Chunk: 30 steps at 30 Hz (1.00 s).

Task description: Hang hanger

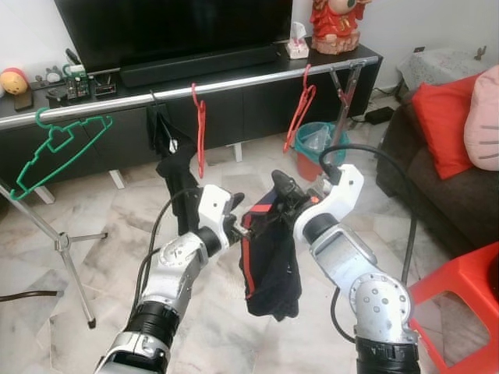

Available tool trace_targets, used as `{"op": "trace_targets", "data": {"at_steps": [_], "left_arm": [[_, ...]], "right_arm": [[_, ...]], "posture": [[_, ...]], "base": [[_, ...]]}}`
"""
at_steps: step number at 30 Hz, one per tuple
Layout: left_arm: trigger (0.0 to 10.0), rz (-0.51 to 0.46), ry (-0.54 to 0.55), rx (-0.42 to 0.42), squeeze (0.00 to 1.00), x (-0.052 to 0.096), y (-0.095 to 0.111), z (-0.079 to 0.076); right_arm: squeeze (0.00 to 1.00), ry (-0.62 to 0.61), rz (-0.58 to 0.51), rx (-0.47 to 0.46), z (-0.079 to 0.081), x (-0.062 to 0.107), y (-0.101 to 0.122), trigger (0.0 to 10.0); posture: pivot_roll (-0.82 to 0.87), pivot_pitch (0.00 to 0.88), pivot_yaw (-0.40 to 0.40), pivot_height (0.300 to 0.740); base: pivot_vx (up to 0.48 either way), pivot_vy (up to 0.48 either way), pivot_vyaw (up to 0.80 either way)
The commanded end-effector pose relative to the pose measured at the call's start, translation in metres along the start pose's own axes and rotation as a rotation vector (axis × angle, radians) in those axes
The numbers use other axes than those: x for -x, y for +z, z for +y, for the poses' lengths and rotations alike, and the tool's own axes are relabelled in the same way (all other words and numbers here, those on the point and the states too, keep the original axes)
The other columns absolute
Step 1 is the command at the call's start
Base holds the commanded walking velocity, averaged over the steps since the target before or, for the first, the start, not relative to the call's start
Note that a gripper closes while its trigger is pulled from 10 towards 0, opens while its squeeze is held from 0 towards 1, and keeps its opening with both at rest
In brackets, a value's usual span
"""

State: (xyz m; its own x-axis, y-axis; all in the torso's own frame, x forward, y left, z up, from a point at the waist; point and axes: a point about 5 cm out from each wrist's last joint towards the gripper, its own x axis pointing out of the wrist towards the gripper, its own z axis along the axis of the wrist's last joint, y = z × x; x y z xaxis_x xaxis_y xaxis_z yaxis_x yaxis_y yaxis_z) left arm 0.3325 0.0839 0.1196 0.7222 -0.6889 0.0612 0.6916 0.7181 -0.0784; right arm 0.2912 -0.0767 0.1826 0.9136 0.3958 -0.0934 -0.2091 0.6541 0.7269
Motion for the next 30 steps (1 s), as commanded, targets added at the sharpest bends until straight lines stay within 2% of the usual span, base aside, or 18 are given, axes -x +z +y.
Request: {"op": "trace_targets", "data": {"at_steps": [1,29,30], "left_arm": [[10.0,-0.003,-0.004,-0.001,0.00,-0.0021,0.0018,0.0008],[10.0,-0.003,-0.006,-0.001,0.00,-0.0026,0.0015,0.0005],[0.0,-0.020,-0.022,0.019,0.00,-0.0035,0.0031,-0.0012]], "right_arm": [[0.00,0.085,0.026,-0.106,0.0267,0.0004,-0.0186,0.0],[0.00,0.088,0.032,-0.109,0.0279,0.0007,-0.0196,0.0],[0.00,0.103,0.060,-0.136,0.0328,0.0017,-0.0278,0.0]], "posture": [[-0.04,0.052,0.057,0.740],[-0.04,0.052,0.057,0.740],[-0.04,0.056,0.058,0.740]], "base": [[0.000,0.000,0.00],[0.000,0.000,0.00],[0.000,0.000,0.00]]}}
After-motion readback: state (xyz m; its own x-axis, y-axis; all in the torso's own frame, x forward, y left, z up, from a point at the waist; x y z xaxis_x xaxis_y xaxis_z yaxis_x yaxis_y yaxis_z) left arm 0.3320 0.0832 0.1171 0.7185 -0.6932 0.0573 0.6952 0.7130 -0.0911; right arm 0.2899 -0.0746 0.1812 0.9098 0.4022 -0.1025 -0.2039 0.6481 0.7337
